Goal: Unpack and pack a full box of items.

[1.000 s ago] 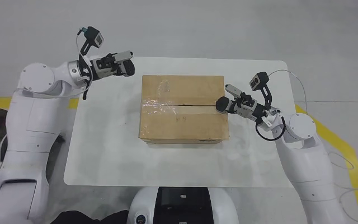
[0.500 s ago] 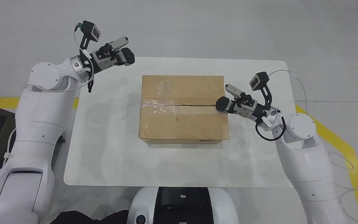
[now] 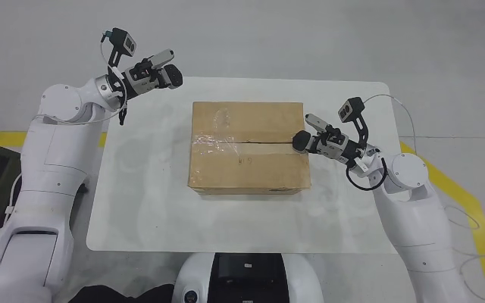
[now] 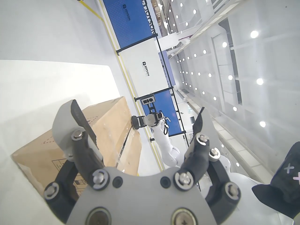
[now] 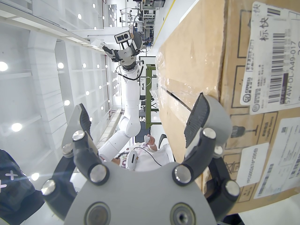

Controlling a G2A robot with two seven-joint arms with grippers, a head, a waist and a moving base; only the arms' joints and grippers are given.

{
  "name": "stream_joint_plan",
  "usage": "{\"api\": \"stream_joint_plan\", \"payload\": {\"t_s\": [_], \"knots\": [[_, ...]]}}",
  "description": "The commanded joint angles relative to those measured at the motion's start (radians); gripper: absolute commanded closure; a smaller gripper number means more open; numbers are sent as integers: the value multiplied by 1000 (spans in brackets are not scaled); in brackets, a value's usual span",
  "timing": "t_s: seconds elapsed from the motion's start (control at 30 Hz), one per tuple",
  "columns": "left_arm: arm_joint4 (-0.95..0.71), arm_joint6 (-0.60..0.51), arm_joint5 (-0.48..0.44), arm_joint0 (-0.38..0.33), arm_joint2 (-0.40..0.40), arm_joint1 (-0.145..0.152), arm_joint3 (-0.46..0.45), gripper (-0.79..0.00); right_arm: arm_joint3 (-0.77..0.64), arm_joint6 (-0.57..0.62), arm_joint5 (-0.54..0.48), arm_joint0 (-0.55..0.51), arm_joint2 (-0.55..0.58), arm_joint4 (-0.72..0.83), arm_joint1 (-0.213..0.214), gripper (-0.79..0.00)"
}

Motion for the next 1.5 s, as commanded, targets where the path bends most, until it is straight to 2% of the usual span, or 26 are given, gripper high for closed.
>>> {"api": "stream_joint_plan", "payload": {"t_s": [0.0, 0.23, 0.5, 0.63, 1.07, 1.47], "knots": [[0, 0, 0, 0, 0, 0, 0, -785, 0, 0, 0, 0, 0, 0, 0, -785], [0, 0, 0, 0, 0, 0, 0, -785, -37, -22, 38, -3, 12, -5, 4, -785], [0, 0, 0, 0, 0, 0, 0, -785, -117, -42, 38, -24, 83, 10, 15, -785], [0, 0, 0, 0, 0, 0, 0, -785, -144, -50, 44, -10, 76, 35, 14, -785], [0, 0, 0, 0, 0, 0, 0, -785, -61, -135, 80, 210, -226, 110, -45, -785], [0, 0, 0, 0, 0, 0, 0, -785, -1, -187, 69, 340, -451, 179, -116, -785]]}}
